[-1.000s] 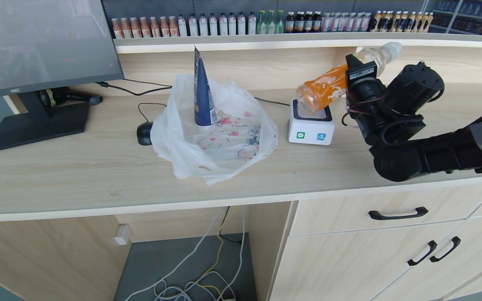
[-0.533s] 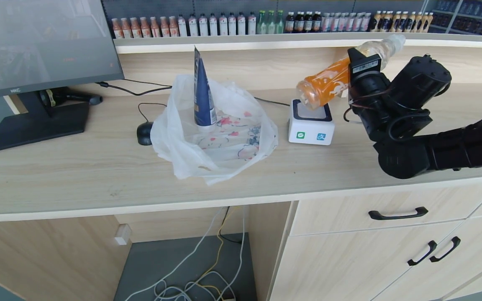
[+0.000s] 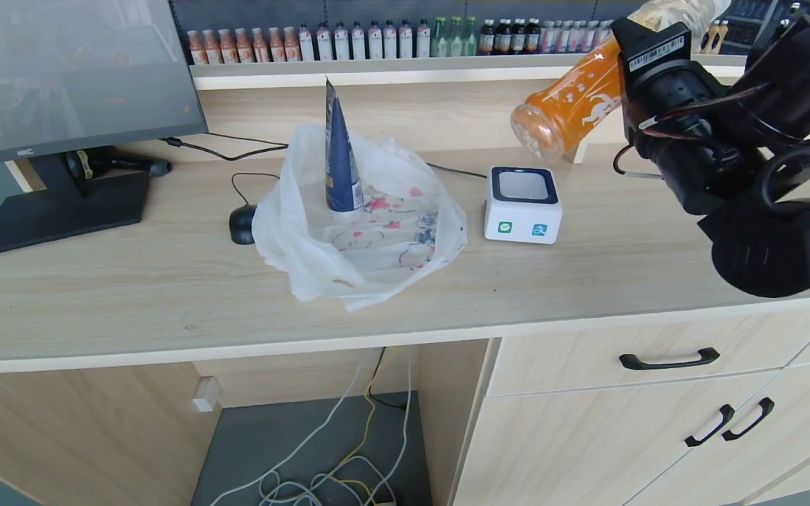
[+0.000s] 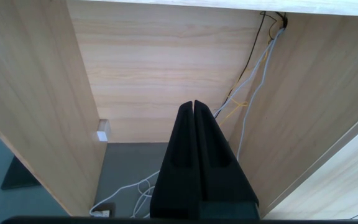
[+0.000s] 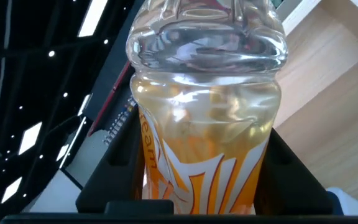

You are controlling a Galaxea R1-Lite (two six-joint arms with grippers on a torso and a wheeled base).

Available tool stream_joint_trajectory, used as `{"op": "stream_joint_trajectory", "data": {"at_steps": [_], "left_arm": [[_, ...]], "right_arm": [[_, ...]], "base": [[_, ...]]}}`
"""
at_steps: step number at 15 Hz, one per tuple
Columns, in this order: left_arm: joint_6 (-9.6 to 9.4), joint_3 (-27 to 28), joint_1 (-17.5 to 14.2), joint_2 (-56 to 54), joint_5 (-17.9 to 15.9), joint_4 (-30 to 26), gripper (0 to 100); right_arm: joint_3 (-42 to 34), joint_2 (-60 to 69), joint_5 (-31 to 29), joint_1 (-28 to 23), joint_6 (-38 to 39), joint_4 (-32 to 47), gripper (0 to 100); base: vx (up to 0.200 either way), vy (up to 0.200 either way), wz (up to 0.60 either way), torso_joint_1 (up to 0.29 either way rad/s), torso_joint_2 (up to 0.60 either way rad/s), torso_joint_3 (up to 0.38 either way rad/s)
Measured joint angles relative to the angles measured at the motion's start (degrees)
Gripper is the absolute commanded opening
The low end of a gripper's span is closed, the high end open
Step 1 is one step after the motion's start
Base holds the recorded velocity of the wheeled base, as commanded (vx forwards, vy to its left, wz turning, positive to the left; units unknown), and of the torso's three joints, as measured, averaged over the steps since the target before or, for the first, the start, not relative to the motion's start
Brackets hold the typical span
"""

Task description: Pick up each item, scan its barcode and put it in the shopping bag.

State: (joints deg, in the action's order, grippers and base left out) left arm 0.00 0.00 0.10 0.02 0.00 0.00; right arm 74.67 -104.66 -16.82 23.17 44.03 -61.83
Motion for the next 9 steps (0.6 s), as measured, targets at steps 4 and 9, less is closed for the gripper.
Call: {"op": "stream_joint_trajectory", "data": {"at_steps": [4,9], "left_arm": [[0.0,0.0,0.0,0.0,0.0,0.0,0],[0.0,0.0,0.0,0.0,0.0,0.0,0]], "right_arm": [[-7.6,7.9,-0.8,9.0,-17.4,-5.1,0],[-16.4,14.3,-0.8,13.6,-30.6,-7.8,0]], "base": [[0.0,0.0,0.0,0.0,0.0,0.0],[0.0,0.0,0.0,0.0,0.0,0.0]]}}
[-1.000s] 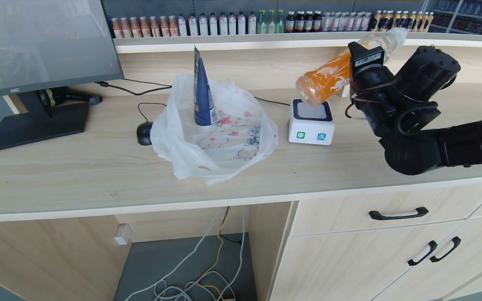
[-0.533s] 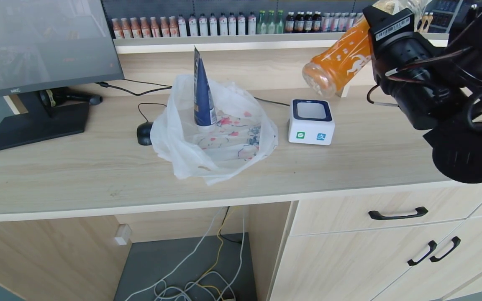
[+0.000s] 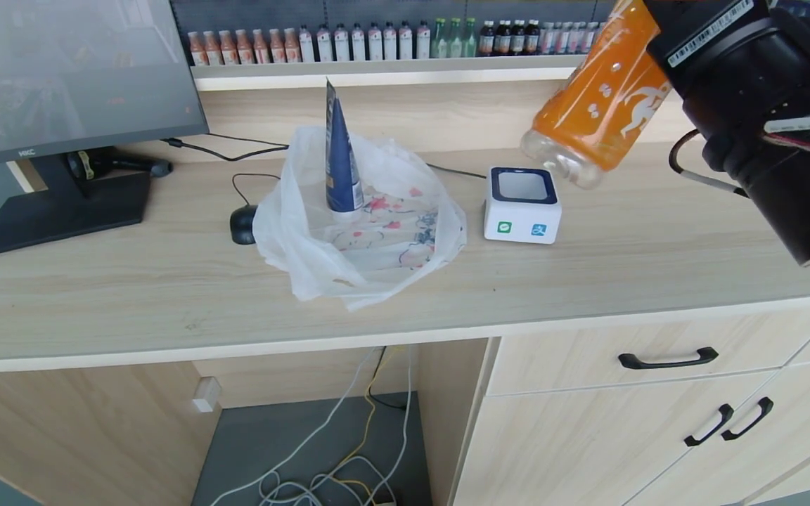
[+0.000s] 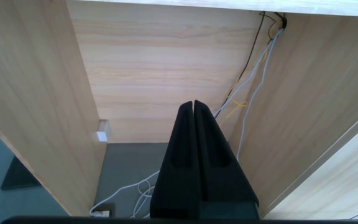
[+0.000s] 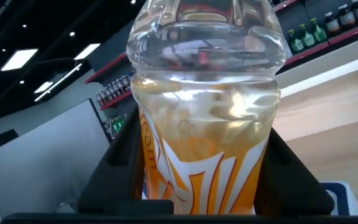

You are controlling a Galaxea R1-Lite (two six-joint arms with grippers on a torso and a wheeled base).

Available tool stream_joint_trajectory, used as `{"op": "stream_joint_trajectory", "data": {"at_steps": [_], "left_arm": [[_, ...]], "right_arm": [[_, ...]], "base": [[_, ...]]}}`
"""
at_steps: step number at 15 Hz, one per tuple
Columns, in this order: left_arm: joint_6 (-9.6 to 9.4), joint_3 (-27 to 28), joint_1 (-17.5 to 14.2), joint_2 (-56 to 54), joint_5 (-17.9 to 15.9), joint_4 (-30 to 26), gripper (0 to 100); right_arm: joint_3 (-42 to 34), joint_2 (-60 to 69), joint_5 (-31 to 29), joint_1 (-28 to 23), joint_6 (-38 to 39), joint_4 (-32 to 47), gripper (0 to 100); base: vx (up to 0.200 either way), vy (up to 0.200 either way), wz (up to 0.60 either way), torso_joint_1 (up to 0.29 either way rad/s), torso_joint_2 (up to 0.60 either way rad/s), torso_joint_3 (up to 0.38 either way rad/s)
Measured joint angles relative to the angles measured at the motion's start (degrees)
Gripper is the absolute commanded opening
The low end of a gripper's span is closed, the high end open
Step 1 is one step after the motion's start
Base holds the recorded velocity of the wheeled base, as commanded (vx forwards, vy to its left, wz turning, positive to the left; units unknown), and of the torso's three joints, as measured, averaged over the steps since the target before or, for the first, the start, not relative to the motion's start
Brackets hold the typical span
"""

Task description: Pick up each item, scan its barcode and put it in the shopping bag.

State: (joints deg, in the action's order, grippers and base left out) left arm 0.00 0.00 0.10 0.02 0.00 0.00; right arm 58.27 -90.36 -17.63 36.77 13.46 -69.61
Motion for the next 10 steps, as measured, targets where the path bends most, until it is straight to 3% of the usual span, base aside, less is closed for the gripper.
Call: {"op": "stream_joint_trajectory", "data": {"at_steps": [3,6,10], "left_arm": [[-0.13,0.0,0.0,0.0,0.0,0.0,0],[-0.07,0.0,0.0,0.0,0.0,0.0,0],[-0.02,0.0,0.0,0.0,0.0,0.0,0]], "right_arm": [[-5.4,1.2,2.2,0.7,-8.2,-5.9,0],[-12.5,0.6,8.1,0.1,-17.3,-12.1,0],[-12.5,-3.4,13.3,-8.4,-20.9,-13.9,0]], "base": [[0.0,0.0,0.0,0.0,0.0,0.0],[0.0,0.0,0.0,0.0,0.0,0.0],[0.0,0.0,0.0,0.0,0.0,0.0]]}}
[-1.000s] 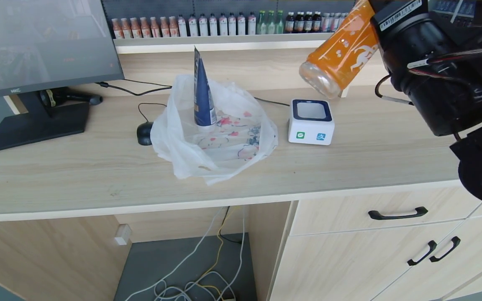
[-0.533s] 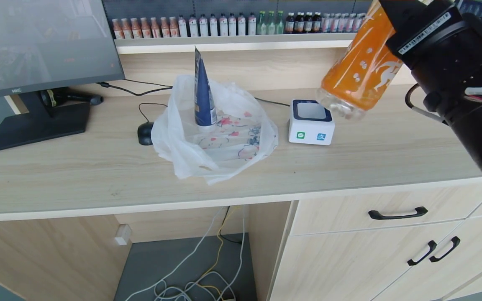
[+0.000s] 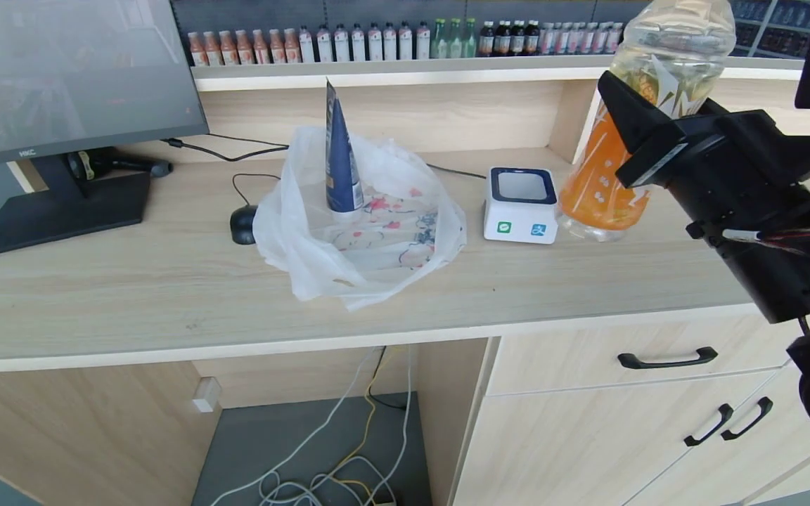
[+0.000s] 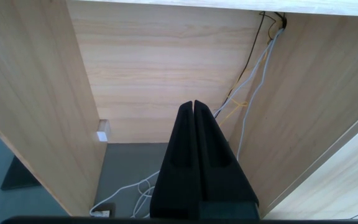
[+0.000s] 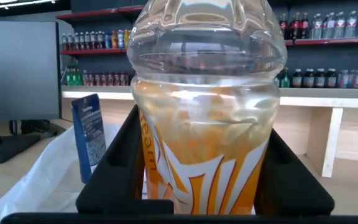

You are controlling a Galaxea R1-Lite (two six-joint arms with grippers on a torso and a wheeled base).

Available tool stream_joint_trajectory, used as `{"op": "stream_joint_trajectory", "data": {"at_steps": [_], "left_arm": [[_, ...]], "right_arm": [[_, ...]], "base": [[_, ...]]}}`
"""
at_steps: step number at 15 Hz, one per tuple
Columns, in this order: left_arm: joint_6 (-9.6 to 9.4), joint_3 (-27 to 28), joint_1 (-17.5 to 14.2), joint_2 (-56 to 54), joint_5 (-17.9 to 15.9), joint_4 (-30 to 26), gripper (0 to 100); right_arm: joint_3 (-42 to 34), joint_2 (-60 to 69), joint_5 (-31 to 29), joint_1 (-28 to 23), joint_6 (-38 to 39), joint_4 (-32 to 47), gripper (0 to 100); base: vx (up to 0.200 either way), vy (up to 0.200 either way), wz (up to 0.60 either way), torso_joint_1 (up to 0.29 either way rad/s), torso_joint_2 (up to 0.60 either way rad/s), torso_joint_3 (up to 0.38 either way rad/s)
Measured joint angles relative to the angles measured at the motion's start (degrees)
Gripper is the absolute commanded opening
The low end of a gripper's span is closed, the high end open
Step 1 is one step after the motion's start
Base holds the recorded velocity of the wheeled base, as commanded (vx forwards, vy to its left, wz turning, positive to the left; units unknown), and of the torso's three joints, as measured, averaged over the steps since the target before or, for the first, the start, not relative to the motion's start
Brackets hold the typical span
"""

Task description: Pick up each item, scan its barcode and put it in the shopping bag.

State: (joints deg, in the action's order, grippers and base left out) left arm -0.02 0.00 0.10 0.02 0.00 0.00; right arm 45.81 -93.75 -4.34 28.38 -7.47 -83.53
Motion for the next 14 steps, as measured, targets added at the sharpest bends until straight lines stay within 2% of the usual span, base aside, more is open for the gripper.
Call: {"op": "stream_joint_trajectory", "data": {"at_steps": [4,7,14], "left_arm": [[-0.05,0.0,0.0,0.0,0.0,0.0,0],[-0.11,0.0,0.0,0.0,0.0,0.0,0],[0.02,0.0,0.0,0.0,0.0,0.0,0]], "right_arm": [[4.5,-3.7,0.7,-2.0,0.0,-0.4,0],[8.4,-6.1,0.8,-3.9,0.1,-0.3,0],[9.1,-7.2,0.6,-4.6,1.3,-0.4,0]], "base": [[0.0,0.0,0.0,0.0,0.0,0.0],[0.0,0.2,0.0,0.004,0.01,0.005],[0.0,0.2,0.0,0.005,0.0,0.004]]}}
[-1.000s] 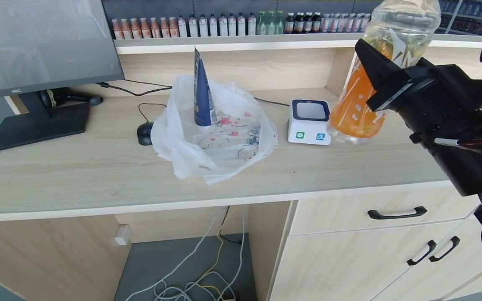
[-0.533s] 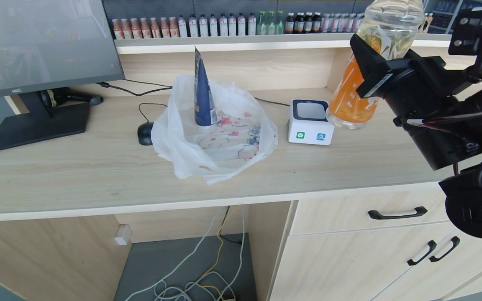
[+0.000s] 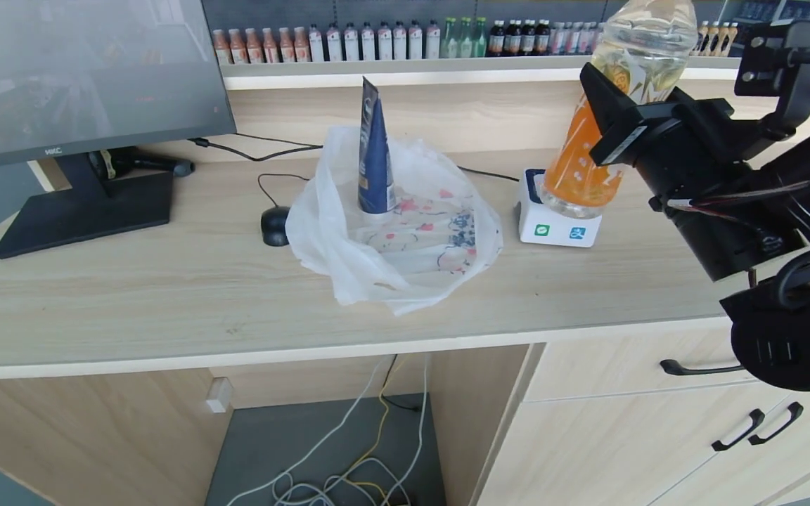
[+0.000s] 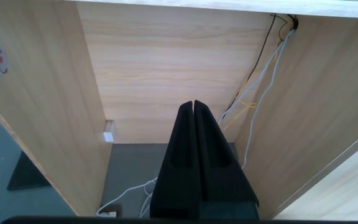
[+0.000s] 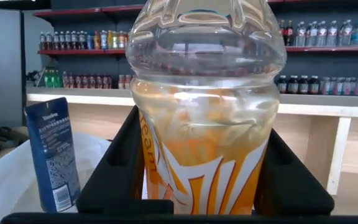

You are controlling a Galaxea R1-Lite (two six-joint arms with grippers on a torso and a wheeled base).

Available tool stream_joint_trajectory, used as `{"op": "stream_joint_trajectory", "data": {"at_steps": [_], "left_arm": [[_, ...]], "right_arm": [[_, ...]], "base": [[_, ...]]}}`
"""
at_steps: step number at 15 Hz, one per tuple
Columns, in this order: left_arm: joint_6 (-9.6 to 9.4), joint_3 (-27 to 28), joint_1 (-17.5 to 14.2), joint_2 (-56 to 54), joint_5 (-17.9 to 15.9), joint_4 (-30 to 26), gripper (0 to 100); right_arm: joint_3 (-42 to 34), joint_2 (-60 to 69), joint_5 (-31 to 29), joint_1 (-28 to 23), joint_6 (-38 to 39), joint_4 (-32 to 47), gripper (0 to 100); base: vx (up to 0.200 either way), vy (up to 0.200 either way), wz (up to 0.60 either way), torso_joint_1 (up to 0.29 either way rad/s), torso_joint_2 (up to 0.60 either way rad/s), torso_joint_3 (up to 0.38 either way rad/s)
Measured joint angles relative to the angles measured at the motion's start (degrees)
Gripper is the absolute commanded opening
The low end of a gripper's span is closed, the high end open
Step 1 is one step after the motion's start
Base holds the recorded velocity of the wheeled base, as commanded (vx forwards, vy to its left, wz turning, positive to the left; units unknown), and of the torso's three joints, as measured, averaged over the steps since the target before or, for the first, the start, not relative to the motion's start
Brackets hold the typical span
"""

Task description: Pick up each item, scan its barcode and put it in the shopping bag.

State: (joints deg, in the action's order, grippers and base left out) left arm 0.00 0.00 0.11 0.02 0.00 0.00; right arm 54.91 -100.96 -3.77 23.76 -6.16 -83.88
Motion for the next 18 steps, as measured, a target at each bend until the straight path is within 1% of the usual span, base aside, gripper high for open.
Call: {"op": "stream_joint_trajectory", "data": {"at_steps": [7,15,18], "left_arm": [[0.0,0.0,0.0,0.0,0.0,0.0,0],[0.0,0.0,0.0,0.0,0.0,0.0,0],[0.0,0.0,0.1,0.0,0.0,0.0,0]], "right_arm": [[-0.6,0.7,-0.3,-0.3,0.1,0.0,0],[-2.8,2.3,-0.4,-0.3,-0.1,0.0,0],[-3.3,3.0,0.3,0.0,0.1,1.8,0]], "base": [[0.0,0.2,0.0,0.004,0.0,0.0],[0.0,0.0,0.0,0.0,0.0,0.0],[0.0,0.0,0.0,0.0,0.0,0.0]]}}
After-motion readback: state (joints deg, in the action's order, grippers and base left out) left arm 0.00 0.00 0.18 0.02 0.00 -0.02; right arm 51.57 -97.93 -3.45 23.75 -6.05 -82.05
